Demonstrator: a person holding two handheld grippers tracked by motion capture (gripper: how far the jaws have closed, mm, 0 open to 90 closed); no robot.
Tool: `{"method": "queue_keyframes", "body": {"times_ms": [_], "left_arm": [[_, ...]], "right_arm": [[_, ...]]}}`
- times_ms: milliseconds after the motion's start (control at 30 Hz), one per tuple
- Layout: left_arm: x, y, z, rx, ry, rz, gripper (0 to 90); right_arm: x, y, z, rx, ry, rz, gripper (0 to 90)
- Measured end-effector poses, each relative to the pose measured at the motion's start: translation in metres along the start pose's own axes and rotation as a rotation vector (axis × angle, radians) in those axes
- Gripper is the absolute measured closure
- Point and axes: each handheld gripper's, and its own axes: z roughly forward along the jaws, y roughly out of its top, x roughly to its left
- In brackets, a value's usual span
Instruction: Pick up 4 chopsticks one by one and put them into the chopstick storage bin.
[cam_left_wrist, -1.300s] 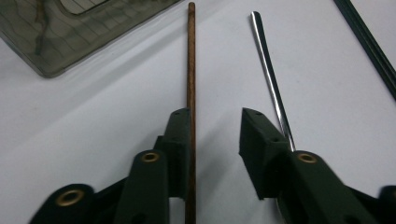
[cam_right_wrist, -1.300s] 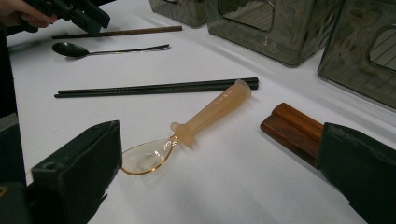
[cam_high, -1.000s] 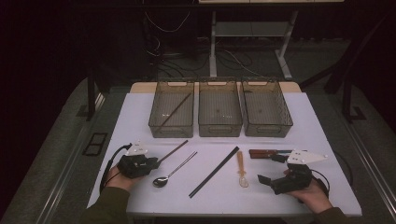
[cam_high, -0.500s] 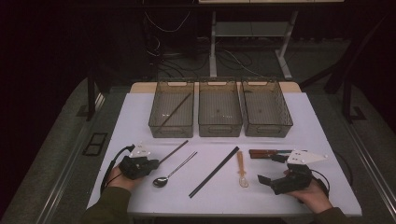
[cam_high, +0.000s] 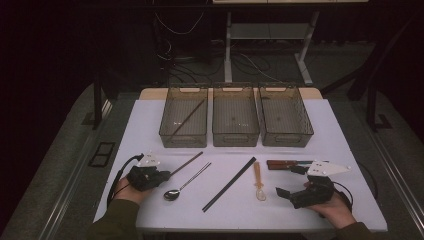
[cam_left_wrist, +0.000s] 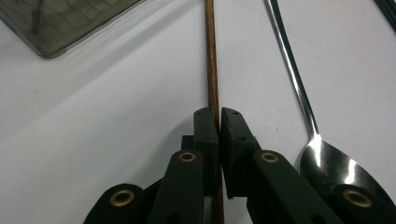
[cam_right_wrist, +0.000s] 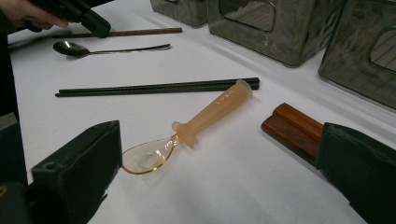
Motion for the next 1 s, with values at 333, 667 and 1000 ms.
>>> {"method": "queue_keyframes", "body": {"times_ms": [333, 667, 1000], "left_arm": [[-0.002, 0.004, -0.003, -0.004, -0.002, 0.000, 85.3], [-0.012, 0.012, -0.006, -0.005, 0.000, 0.023, 85.3], [-0.018, 0.017, -0.010, -0.038, -0.029, 0.017, 85.3]], "right_arm": [[0.001, 0.000, 0.000, 0.000, -0.001, -0.001, 0.7], [0.001, 0.000, 0.000, 0.002, -0.002, -0.001, 0.8], [0.001, 0.000, 0.000, 0.003, -0.003, -0.001, 0.8]]}}
